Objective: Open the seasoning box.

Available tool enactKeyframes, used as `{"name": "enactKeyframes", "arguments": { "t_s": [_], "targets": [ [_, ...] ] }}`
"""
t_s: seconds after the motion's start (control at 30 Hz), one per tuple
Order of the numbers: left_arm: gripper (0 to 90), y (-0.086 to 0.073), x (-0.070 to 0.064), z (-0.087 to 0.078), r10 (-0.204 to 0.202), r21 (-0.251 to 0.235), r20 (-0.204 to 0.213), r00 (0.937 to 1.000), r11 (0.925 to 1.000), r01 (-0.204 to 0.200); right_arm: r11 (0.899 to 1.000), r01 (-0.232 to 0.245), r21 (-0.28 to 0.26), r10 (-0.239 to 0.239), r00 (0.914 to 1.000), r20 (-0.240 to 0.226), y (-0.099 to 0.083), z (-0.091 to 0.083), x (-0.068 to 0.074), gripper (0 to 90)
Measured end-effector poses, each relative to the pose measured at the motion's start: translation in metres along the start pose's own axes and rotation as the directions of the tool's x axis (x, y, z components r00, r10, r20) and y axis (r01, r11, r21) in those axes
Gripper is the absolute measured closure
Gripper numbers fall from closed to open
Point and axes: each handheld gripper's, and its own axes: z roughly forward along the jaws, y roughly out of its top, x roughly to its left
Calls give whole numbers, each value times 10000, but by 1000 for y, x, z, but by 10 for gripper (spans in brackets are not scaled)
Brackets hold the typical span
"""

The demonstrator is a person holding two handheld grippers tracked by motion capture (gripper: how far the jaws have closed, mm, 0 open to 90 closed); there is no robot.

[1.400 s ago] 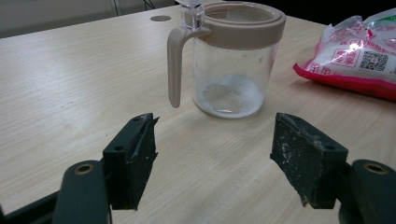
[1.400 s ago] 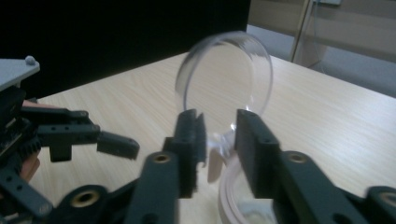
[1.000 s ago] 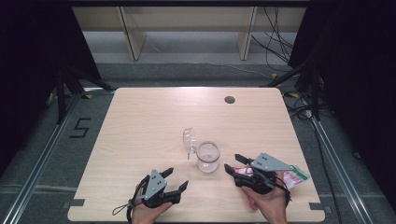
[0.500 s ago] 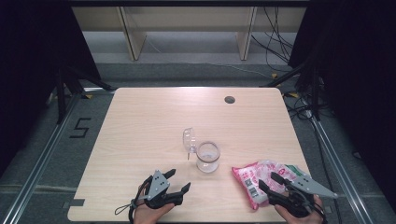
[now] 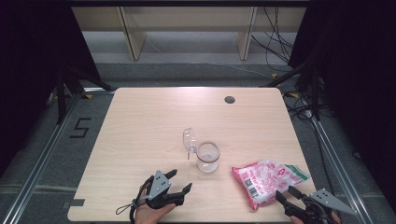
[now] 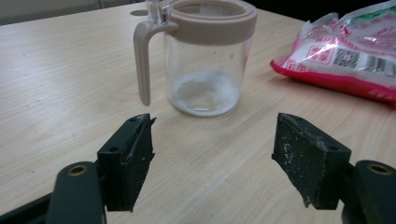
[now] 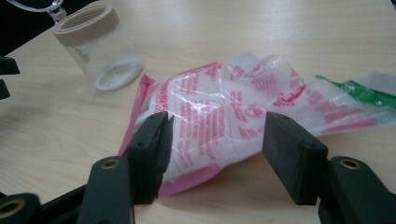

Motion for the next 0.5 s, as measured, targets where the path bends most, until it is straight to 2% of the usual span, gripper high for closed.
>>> {"name": "enactKeyframes", "arguments": {
  "t_s": [0.03, 0.1, 0.13, 0.17, 0.2, 0.23, 0.27, 0.33, 0.4, 0.43, 0.47, 0.5],
  "targets": [
    [280, 0, 0, 1, -74, -96, 145, 9999, 9999, 76, 10000, 90, 34, -90, 9999, 142, -2, 0, -2, 419],
    [279, 1, 0, 0, -5, -10, 30, 10000, 10000, 5, 9987, -510, 76, 510, 9987, 43, -4, -1, -2, 409],
    [279, 1, 0, 0, -25, -18, 12, 10000, 10000, 25, 9977, -640, 242, 633, 9976, 294, -5, -3, -2, 404],
    [280, 1, 1, 0, 16, -13, -7, 10000, 10000, -16, 9988, -478, 60, 476, 9984, 289, -5, -1, -4, 395],
    [280, 0, 1, 0, 8, -2, -31, 10000, 10000, -8, 9971, -763, 77, 760, 9966, 320, -6, -2, -4, 380],
    [280, 0, 0, 0, -116, -47, -44, 9999, 9999, 116, 9988, -499, 7, 499, 9981, 367, -6, -1, -8, 371],
    [279, 1, 1, 0, -35, -52, -28, 10000, 10000, 34, 9984, -562, -14, 562, 9974, 445, -7, -1, -10, 370],
    [280, 1, 1, -1, 8, -41, -24, 10000, 10000, -8, 9938, -1110, -45, 1111, 9929, 434, -9, 0, -14, 356],
    [279, 0, 0, 0, -60, -50, -64, 10000, 10000, 59, 9936, -1129, -66, 1131, 9927, 424, -10, 1, -19, 349],
    [279, 0, 1, 0, 18, 31, -71, 10000, 10000, -18, 9889, -1486, -7, 1485, 9881, 392, -10, 1, -18, 345],
    [279, 1, 3, 1, 422, -65, 52, 9991, 9991, -422, 9907, -1356, -58, 1357, 9899, 401, -9, 2, -20, 339],
    [279, 0, 0, 1, -6, -29, 51, 10000, 10000, 6, 9890, -1477, -85, 1479, 9884, 335, -9, 3, -21, 335]
  ]
}}
